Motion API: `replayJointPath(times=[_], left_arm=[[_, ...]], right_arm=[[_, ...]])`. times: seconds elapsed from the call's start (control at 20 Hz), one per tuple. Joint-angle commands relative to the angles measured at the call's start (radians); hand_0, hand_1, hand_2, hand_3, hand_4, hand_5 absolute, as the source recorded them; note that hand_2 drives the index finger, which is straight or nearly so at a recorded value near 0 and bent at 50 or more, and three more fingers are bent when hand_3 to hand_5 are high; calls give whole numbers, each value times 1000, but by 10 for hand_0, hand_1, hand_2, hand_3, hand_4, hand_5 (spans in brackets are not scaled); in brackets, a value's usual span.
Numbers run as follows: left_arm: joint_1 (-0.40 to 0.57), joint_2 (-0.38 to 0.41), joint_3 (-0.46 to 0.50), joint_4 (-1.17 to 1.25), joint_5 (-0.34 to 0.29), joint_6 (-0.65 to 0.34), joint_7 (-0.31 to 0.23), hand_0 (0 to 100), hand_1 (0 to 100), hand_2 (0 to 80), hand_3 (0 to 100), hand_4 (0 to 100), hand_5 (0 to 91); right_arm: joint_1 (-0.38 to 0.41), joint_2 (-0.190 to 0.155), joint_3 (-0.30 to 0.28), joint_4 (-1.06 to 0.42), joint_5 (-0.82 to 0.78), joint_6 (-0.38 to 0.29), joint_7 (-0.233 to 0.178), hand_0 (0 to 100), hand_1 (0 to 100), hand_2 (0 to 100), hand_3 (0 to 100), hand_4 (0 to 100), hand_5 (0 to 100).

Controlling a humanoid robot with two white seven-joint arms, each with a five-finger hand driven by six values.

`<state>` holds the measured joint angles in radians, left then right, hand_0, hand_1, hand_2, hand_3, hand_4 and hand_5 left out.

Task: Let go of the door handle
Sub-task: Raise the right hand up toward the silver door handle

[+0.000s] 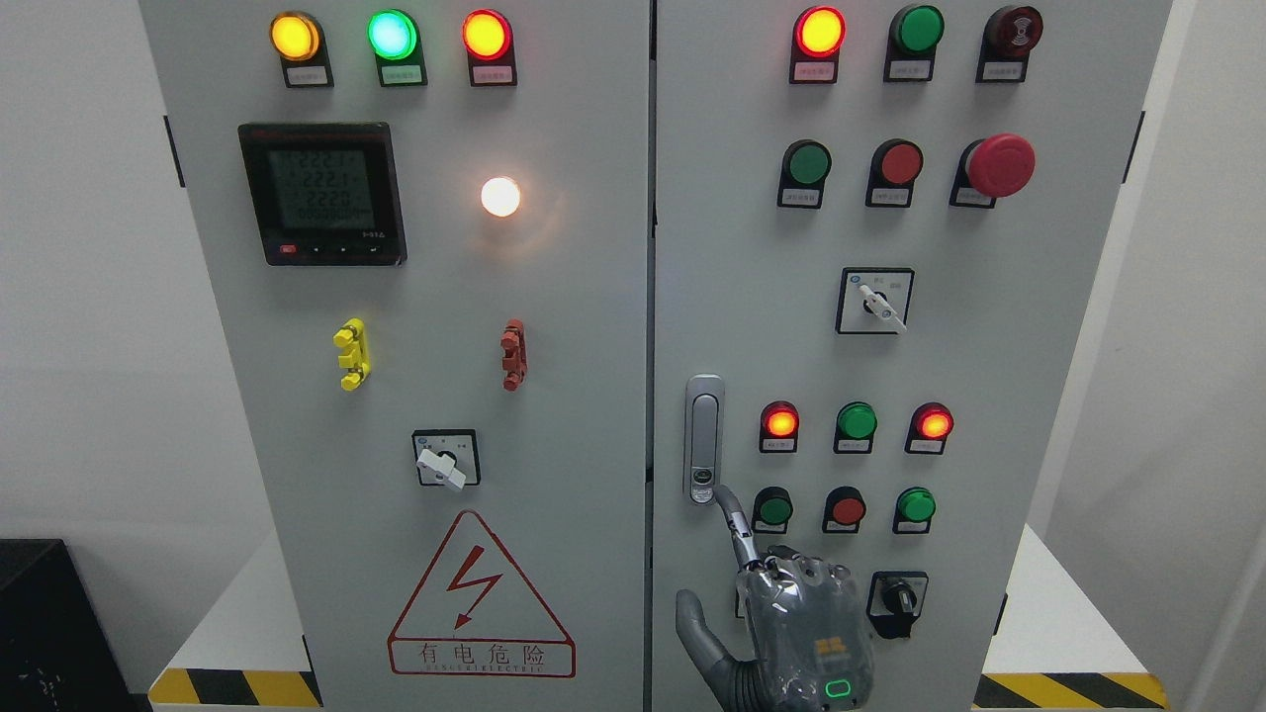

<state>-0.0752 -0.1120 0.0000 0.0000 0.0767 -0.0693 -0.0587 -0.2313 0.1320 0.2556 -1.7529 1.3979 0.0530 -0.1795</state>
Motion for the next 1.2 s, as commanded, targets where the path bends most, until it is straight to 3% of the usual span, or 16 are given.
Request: replayJointPath(times=[0.0, 1.15], left_arm=[[0, 0, -21, -20, 0, 0, 0, 0, 0, 23, 89, 13, 0], [0, 0, -21, -20, 0, 0, 0, 0, 0, 22, 90, 13, 0]], right_arm=[[-28, 1, 1, 59, 16, 7, 8, 505, 363, 0, 1000, 897, 948], [-49, 8, 16, 75, 26, 8, 9, 492, 356, 0, 1000, 898, 948]])
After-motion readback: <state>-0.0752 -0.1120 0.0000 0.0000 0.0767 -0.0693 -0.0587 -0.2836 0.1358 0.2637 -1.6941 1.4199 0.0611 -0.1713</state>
